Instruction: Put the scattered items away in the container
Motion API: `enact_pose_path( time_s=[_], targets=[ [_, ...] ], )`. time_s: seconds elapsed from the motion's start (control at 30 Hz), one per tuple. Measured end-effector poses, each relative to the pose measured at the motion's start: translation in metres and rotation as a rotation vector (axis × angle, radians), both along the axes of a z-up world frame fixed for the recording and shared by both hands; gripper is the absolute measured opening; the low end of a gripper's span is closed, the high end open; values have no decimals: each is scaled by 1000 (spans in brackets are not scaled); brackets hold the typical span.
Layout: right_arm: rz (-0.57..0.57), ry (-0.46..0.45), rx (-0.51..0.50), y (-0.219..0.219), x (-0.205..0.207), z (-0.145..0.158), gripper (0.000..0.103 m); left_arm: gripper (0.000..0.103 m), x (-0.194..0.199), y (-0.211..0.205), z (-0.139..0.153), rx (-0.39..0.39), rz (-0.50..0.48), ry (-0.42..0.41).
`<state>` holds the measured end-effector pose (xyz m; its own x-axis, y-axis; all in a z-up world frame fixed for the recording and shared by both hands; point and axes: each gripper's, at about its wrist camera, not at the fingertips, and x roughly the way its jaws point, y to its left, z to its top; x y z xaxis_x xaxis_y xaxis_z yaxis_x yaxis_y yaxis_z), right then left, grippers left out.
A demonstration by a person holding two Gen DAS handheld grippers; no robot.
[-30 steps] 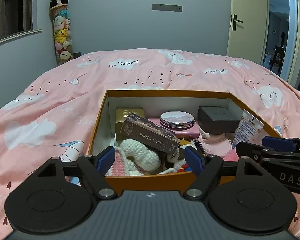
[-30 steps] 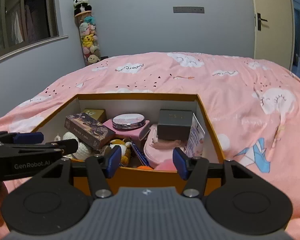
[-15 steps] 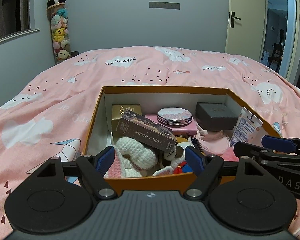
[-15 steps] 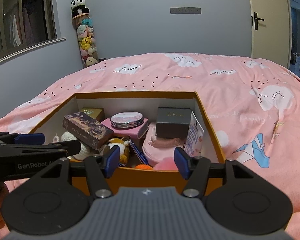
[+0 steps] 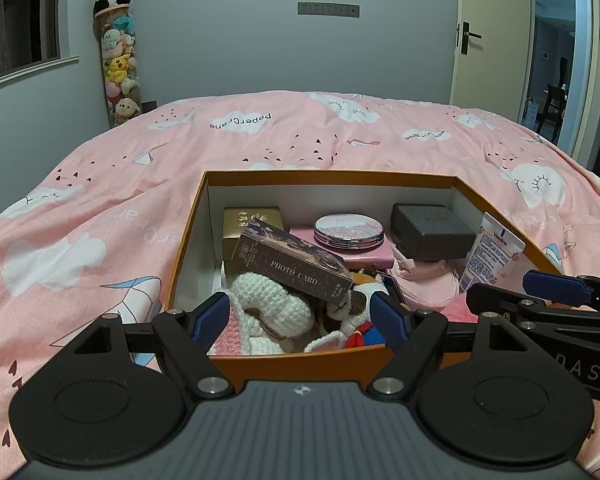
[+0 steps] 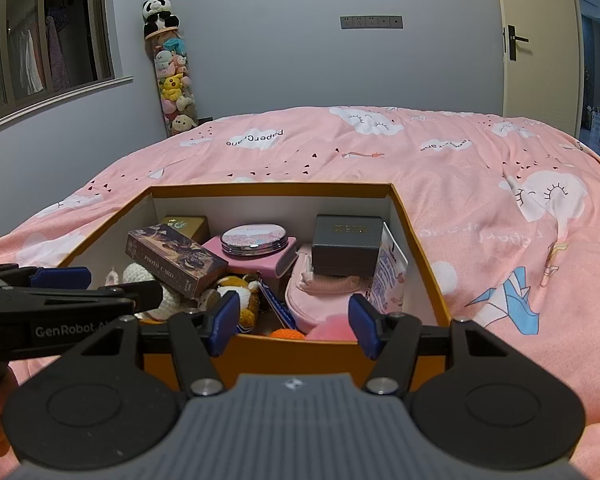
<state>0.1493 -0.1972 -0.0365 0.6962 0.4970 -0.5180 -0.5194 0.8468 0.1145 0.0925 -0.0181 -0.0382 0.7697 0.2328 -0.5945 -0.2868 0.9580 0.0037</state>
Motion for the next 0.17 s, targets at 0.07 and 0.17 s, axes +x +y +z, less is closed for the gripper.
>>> enact_pose_path(
  time_s=[0.07,0.17],
  targets=[
    [1,0,0,0,0,0,63,91,0,0,0,0,0,0],
    [0,0,0,0,0,0,63,91,0,0,0,0,0,0]
  ],
)
